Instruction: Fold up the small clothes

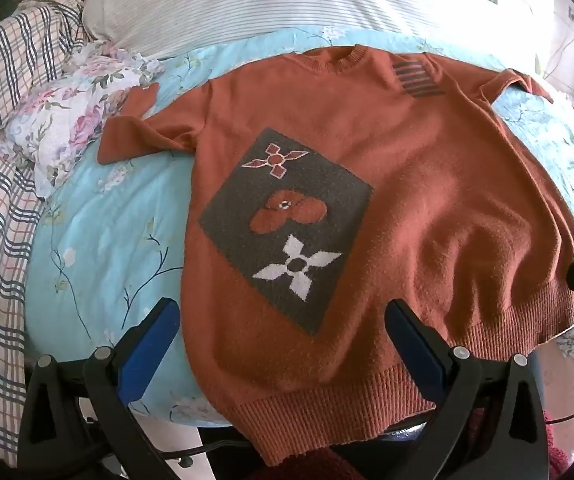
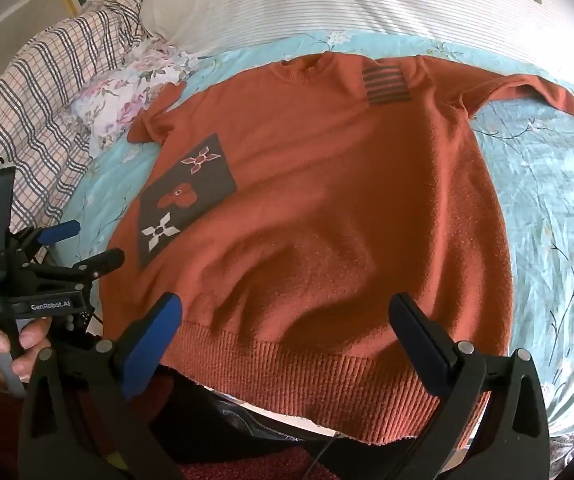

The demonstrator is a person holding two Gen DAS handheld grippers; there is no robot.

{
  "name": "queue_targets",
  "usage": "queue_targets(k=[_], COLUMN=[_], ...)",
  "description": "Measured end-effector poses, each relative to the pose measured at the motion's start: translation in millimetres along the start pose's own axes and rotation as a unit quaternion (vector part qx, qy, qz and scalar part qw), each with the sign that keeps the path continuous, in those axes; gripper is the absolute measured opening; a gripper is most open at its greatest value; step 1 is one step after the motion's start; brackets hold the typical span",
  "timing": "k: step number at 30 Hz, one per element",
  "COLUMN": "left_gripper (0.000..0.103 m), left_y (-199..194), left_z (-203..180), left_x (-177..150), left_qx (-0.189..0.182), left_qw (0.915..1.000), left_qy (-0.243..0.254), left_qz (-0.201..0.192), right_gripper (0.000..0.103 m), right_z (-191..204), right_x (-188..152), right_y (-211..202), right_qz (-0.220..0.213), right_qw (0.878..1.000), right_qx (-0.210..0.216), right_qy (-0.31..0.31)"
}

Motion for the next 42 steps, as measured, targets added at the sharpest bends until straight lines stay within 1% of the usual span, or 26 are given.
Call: queue_targets(k=[6,7,15,16,26,31,40,42], left_gripper=[0.102,0.102,0.102,0.102,0.102,0.102,0.102,0.102], left_y=[4,-2,-3,-1,0,3,8,9], left_z=[-2,-1,-3,1,0,0,3,4], left_x=[4,-1,-1,-3,-4,-2,0,0], left_qx=[-0.001,-0.003,-0.007,-0.002,-0.001,-0.002,-0.004,-0.003], left_qw=[1.0,1.0,1.0,1.0,1.0,1.0,1.0,0.9998], left_qy=[0.0,0.002,0.001,0.003,0.004,0.003,0.002,0.003], left_qz=[0.0,-0.001,0.001,0.001,0.004,0.002,0.008,0.018], right_gripper=[0.103,0.103,0.103,0.103,0.103,0.103,0.103,0.103], right_z=[0,0,1,1,5,0,2,2], right_x=[0,0,0,0,3,6,9,9], right_y=[0,1,0,0,1,0,3,4], right_qz=[0.001,0.001,0.0,0.0,-0.001,-0.001,0.0,0.0], right_qw=[1.0,1.0,1.0,1.0,1.0,1.0,1.0,1.0], right_qx=[-0.003,-0.003,-0.001,-0.002,0.0,0.0,0.005,0.006], right_qy=[-0.004,-0.004,-0.002,-0.002,-0.002,0.0,0.003,0.003])
Point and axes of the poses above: each gripper's, at about its wrist camera, not at the fingertips, and y roughly the way its jaws point, z to its left, x to its top, the point moved 2 cm from there along y, roughly the way its jaws point, and after that the axes turned 13 degrees about -x, right-handed, at the moved point
